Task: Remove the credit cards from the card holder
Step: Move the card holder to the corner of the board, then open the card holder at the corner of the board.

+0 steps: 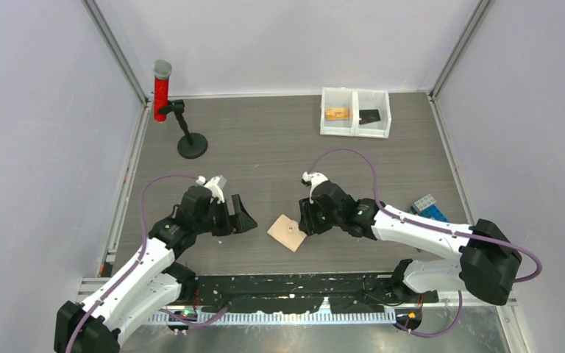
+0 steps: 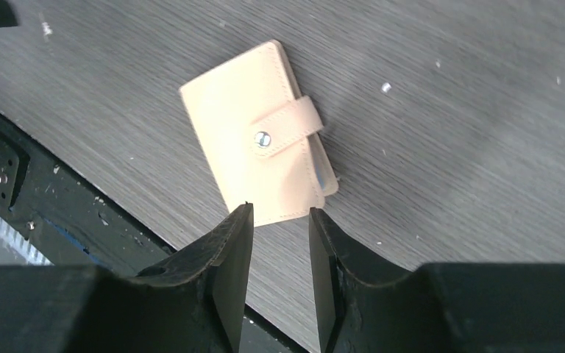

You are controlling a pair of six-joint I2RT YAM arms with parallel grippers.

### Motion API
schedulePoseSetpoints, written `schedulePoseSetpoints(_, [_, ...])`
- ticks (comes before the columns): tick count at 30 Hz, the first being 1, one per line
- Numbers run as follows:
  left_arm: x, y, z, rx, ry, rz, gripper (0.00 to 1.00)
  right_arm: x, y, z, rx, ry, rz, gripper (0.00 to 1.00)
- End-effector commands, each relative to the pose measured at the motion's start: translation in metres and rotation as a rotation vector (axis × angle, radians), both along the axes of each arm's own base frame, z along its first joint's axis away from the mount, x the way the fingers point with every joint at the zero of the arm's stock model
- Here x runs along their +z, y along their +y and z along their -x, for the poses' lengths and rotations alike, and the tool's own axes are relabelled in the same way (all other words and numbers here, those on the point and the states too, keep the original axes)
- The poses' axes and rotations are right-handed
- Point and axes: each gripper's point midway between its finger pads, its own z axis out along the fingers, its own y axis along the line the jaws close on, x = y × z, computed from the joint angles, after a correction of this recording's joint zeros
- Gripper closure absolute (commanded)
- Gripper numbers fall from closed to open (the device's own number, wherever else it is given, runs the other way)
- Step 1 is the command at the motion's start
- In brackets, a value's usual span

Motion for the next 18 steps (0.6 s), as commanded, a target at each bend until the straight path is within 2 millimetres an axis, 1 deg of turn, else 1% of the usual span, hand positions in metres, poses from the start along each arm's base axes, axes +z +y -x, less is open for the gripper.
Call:
schedulePoseSetpoints(1, [0.006, -0.005, -0.006, 0.033, -0.038, 0.059, 0.19, 0.031, 0.015, -0.010, 0.107, -0.165, -0.001, 0.58])
schedulePoseSetpoints(3, [0.004, -0.005, -0.006, 0.041, -0.036, 0.066, 0.19, 0.032, 0.024, -0.011, 0.140, -0.190, -0.001, 0.57])
schedulePoseSetpoints(7, [0.001, -0.006, -0.003, 0.039, -0.030, 0.082, 0.19, 0.020, 0.038, -0.015, 0.170, -0.186, 0.014, 0.56])
schedulePoseSetpoints(8, [0.000, -0.006, -0.002, 0.039, -0.030, 0.082, 0.19, 0.013, 0.042, -0.015, 0.180, -0.174, 0.018, 0.56])
schedulePoseSetpoints(9, [-0.001, -0.005, -0.002, 0.040, -0.030, 0.081, 0.19, 0.011, 0.046, -0.016, 0.184, -0.172, 0.018, 0.56])
schedulePoseSetpoints(10, [-0.001, -0.005, -0.001, 0.043, -0.029, 0.081, 0.19, 0.001, 0.051, -0.012, 0.210, -0.139, 0.018, 0.55])
schedulePoseSetpoints(11, [-0.002, -0.005, -0.001, 0.045, -0.028, 0.085, 0.20, 0.000, 0.055, -0.012, 0.218, -0.133, 0.015, 0.55])
schedulePoseSetpoints(12, [-0.003, -0.005, 0.000, 0.045, -0.026, 0.090, 0.20, -0.011, 0.057, -0.012, 0.224, -0.114, 0.032, 0.55])
schedulePoseSetpoints(13, [-0.004, -0.005, 0.000, 0.044, -0.028, 0.095, 0.20, -0.014, 0.059, -0.013, 0.225, -0.112, 0.040, 0.54])
schedulePoseSetpoints(14, [-0.005, -0.005, 0.000, 0.046, -0.029, 0.098, 0.20, -0.024, 0.058, -0.015, 0.219, -0.106, 0.064, 0.53])
schedulePoseSetpoints(15, [-0.006, -0.005, 0.000, 0.048, -0.031, 0.097, 0.20, -0.028, 0.058, -0.016, 0.218, -0.105, 0.074, 0.53])
schedulePoseSetpoints(16, [-0.007, -0.005, 0.000, 0.048, -0.025, 0.094, 0.20, -0.038, 0.053, -0.020, 0.196, -0.110, 0.117, 0.52])
schedulePoseSetpoints(18, [-0.008, -0.006, 0.002, 0.037, -0.015, 0.089, 0.20, -0.050, 0.047, -0.022, 0.172, -0.107, 0.167, 0.52])
